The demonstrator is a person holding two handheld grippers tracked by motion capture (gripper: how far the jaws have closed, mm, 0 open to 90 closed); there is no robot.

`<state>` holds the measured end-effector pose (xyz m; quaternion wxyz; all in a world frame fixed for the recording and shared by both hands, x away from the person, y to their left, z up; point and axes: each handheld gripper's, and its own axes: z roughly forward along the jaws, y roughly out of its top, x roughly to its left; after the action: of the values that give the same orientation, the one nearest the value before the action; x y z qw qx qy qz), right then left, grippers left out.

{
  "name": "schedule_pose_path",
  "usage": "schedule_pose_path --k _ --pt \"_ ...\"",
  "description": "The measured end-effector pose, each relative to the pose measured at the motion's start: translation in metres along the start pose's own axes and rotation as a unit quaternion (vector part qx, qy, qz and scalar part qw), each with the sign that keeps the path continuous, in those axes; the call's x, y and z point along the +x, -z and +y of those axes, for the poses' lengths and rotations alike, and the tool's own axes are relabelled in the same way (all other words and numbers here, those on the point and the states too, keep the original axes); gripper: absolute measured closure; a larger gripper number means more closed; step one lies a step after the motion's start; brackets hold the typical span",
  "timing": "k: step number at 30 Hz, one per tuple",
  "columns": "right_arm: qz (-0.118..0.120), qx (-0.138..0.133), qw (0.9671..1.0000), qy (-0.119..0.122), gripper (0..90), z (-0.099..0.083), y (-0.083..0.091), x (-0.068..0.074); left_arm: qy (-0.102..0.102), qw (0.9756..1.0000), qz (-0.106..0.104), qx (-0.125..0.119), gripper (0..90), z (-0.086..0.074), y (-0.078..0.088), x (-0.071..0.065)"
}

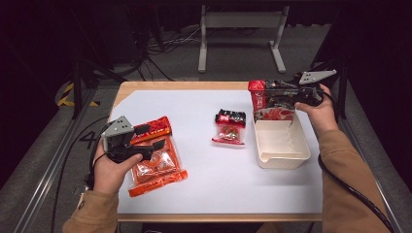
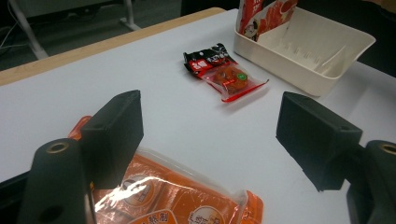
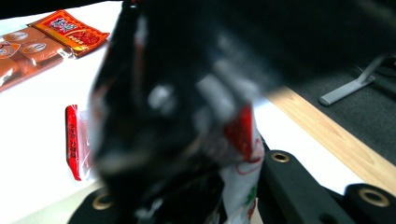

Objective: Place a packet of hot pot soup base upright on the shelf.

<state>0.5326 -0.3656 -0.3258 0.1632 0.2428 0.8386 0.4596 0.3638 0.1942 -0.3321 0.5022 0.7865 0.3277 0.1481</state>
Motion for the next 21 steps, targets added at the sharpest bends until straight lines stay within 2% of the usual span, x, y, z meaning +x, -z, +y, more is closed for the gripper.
schedule_pose_path --k 5,14,21 --pt "-0.005 0.000 0.9999 -0.010 76.7 -0.0041 0.0012 0.0010 0.005 1.0000 0.000 -0.001 24.0 -0.0004 -0.0008 -0.0003" --pt "-0.034 0.040 0.9983 -0.024 76.1 -0.0059 0.0016 0.0061 0.004 1.0000 -0.002 0.001 24.0 -0.0009 -0.0008 0.0013" --pt "-0.047 0.046 0.9971 -0.038 78.2 -0.0106 0.0009 0.0067 0.010 0.9999 -0.005 0.002 24.0 -0.0019 -0.0012 0.0022"
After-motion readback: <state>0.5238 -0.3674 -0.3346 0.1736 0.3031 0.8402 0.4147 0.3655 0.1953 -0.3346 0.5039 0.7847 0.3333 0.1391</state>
